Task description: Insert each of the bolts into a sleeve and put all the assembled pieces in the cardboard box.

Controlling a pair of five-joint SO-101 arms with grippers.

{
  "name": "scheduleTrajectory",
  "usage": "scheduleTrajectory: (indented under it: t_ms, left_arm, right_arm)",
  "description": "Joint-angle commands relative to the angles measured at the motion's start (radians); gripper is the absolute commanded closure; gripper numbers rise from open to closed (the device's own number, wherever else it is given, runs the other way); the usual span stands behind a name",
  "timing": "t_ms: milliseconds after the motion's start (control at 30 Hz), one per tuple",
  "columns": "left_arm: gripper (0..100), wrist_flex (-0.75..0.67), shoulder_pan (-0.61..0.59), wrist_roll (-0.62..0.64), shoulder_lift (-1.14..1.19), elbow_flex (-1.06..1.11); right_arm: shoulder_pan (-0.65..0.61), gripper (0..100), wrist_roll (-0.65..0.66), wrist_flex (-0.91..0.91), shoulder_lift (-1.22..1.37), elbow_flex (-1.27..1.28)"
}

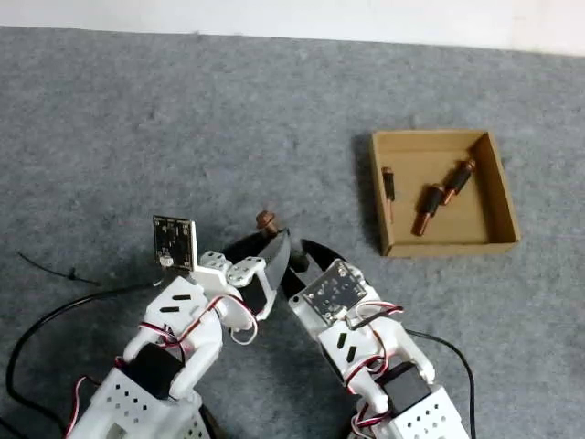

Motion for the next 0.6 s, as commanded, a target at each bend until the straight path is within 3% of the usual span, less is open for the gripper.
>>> scheduleTrajectory:
  t_ms: [0,100,300,433,567]
  left_arm:
    - [90,0.08,-0.018,-0.005,-0.007,-0.082]
    - [90,0.138,-0.016,-0.005,-0.007,-0.119]
    - [76,0.311,0.036,0.032,-0.007,-0.209]
    - [76,0.373,0.033,0.057,-0.007,-0.265]
    - [76,0.374,-0.045,0.063,-0.007,-0.274]
  right_arm:
    - [0.033,99.3,0.002,-0.036,-0.005,0.142]
    - [0.033,99.3,0.002,-0.036,-0.005,0.142]
    - [0.033,99.3,0.002,-0.036,-0.005,0.142]
    - [0.033,99.3,0.002,-0.036,-0.005,0.142]
    - [0.033,99.3,0.002,-0.036,-0.005,0.142]
